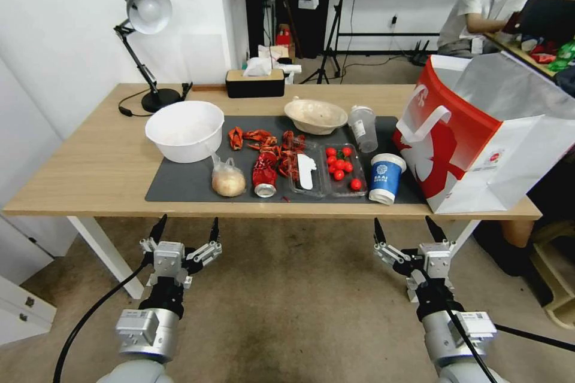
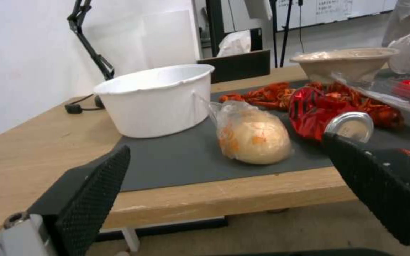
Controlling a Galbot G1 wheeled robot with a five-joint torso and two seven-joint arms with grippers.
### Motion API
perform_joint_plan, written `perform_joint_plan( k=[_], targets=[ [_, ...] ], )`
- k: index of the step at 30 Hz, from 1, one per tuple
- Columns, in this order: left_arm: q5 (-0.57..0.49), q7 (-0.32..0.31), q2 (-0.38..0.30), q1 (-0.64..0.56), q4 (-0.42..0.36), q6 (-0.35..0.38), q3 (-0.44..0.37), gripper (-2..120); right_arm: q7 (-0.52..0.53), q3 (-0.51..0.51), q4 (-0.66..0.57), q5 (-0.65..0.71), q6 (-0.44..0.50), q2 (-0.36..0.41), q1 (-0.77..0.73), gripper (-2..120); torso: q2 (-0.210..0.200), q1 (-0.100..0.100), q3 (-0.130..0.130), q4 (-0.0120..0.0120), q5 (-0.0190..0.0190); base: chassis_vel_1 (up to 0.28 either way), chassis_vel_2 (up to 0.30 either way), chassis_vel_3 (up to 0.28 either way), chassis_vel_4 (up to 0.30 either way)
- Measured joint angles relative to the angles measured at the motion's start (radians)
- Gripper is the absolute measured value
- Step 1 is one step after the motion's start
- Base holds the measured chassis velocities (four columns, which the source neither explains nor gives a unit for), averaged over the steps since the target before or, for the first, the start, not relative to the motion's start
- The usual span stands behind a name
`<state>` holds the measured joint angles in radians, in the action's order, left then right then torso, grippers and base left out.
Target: Pick up the trash from the table and place it into the takeout bag.
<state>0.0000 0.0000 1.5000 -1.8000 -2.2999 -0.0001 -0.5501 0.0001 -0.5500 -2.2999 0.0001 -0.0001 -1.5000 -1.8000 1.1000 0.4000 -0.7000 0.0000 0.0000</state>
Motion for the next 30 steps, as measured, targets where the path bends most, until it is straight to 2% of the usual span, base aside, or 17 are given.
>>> perform_joint_plan(
  k=[30],
  targets=[
    [0.000,0.000,0.000,0.000,0.000,0.000,0.000,100,0.000,0.000,0.000,0.000,0.000,0.000,0.000,100,0.000,0.000,0.000,0.0000,0.0000,0.000,0.000,0.000,0.000]
  ],
)
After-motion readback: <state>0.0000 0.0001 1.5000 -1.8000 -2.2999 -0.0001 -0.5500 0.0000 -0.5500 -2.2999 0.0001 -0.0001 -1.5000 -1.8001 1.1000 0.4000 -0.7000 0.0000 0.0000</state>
